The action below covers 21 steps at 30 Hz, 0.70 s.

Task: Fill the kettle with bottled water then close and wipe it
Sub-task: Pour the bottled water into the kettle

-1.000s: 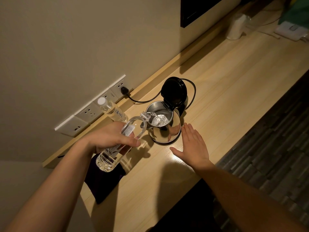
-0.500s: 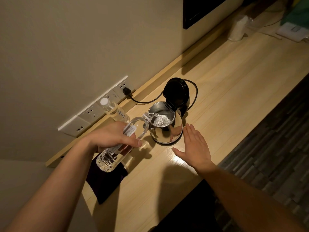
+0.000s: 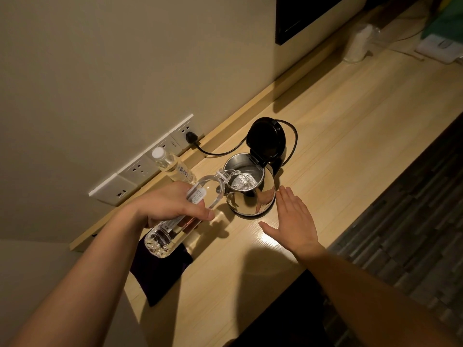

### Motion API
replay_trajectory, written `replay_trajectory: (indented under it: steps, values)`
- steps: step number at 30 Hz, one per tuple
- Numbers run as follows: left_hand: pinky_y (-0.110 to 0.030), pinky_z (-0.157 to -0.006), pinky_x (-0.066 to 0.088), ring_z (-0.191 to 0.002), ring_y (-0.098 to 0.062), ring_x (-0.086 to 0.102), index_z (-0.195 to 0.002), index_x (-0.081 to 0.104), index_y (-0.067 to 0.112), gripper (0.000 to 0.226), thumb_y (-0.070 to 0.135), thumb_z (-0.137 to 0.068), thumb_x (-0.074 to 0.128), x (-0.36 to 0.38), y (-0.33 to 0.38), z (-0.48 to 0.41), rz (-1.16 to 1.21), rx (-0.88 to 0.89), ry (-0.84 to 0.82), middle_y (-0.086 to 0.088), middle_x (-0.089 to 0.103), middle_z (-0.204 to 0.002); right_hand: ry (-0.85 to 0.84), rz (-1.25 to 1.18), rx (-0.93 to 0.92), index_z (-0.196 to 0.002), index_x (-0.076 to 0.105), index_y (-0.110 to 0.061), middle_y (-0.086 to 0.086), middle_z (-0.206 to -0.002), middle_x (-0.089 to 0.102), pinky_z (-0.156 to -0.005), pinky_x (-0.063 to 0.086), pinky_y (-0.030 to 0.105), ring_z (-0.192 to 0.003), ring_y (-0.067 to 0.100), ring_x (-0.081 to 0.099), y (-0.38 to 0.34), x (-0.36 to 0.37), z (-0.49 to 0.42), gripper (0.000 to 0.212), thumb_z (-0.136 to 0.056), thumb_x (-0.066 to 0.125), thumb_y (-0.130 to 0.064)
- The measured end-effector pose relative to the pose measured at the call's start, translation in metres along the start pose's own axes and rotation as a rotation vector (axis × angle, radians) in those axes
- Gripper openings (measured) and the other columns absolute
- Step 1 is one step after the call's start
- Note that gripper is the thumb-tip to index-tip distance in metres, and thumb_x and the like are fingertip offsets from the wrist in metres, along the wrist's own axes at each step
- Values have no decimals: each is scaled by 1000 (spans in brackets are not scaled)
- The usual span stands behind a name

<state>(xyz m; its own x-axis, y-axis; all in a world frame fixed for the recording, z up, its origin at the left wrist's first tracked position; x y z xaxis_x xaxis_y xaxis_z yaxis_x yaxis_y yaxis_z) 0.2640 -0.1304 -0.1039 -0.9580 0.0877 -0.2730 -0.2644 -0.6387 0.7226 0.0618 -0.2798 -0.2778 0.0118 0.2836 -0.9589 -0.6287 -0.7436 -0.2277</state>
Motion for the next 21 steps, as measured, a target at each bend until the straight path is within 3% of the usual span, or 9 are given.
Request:
replay_trajectory:
  steps: [2,15,21]
  values:
    - [-46,-77,53,-79,-28,65,-86,71,11,44,48,-68,87,-1,1,-1,-17,10,10,-14,71,-86,4,2,1,-164,18,-11,9,-173,14,-129,11,39,-161,21,6,0,-1,0,107,-88,30,-86]
    - [-33,-71,48,-68,-15,63,-70,71,27,25,47,-71,86,1,4,-3,-31,0,-32,3,69,-71,2,1,0,-164,18,-10,9,-173,14,-130,12,40,-161,21,6,-1,0,0,107,-89,30,-85]
    - [-33,-75,48,-71,-14,65,-72,71,27,25,47,-71,86,-1,3,-3,-41,0,-35,3,72,-75,-4,5,-7,-164,17,-10,9,-174,13,-130,10,39,-161,21,5,-1,1,-1,107,-89,29,-86]
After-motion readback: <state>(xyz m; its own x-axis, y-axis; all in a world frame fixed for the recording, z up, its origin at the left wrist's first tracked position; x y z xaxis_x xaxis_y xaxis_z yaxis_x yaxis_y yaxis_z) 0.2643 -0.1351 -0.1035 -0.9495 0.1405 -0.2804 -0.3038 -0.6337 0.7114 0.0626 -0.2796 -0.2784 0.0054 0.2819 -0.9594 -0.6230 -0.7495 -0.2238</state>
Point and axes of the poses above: each hand's wrist, its own z-axis away from the middle knuckle, its own x-axis out of the palm, y = z × x, the point moved 8 cm from there along -z, towards the middle knuckle
